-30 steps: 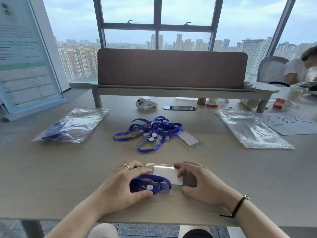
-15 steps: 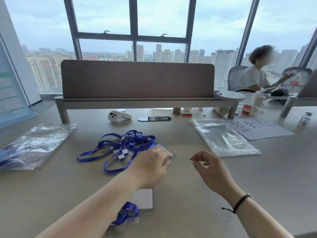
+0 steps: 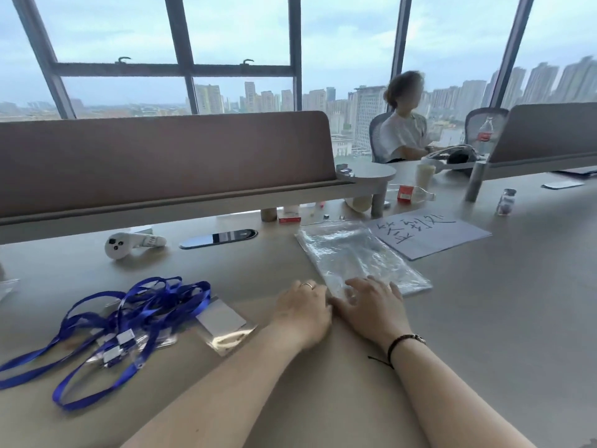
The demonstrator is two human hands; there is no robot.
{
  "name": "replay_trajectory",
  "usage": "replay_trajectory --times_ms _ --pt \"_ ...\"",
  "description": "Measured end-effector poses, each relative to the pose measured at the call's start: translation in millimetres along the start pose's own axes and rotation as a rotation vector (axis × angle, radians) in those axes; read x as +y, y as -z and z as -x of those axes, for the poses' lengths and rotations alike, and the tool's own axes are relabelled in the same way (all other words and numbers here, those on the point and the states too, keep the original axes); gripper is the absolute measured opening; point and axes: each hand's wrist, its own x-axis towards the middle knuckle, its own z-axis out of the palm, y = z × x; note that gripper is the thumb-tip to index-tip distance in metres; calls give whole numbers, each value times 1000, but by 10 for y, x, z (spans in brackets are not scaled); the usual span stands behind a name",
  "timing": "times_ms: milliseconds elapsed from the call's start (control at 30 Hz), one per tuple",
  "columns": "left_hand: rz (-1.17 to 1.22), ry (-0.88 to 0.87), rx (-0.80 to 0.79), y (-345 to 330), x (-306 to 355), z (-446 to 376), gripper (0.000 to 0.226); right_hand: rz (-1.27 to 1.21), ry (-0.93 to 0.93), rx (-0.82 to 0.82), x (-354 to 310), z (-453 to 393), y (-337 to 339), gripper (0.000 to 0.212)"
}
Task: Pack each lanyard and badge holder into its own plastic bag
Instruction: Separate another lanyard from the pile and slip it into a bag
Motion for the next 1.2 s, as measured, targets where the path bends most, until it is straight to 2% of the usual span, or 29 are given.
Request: replay_trajectory --times_ms 133,300,600,667,733,800,867,933,1033,1133,1200 --pt "144 82 109 -153 46 -202 34 21 7 53 27 -45 -20 32" --pt "281 108 166 -204 41 -316 29 -79 -9 104 104 -100 -66 25" --pt "490 116 195 -252 -42 -336 32 -265 10 196 78 -94 -19 11" --pt "602 115 212 -245 -68 -339 39 -326 47 180 46 -76 -19 9" --pt "729 130 230 -198 -73 -303 57 -373 94 161 -5 -47 -11 6" --pt "828 193 230 -147 -84 -293 61 -403 155 125 -60 -12 6 2" --pt "869 285 247 -99 -115 -318 55 -430 225 48 -120 33 23 5" --pt "927 375 243 -24 -147 -358 39 -482 301 -40 -188 89 29 8" --pt "1209 470 177 73 -260 -439 8 -531 362 -108 -261 148 37 11" --pt "1458 580 118 153 -434 -464 4 -557 375 -147 -282 152 49 11" --pt "1583 663 99 218 -531 -460 12 -575 381 -181 -284 151 46 10"
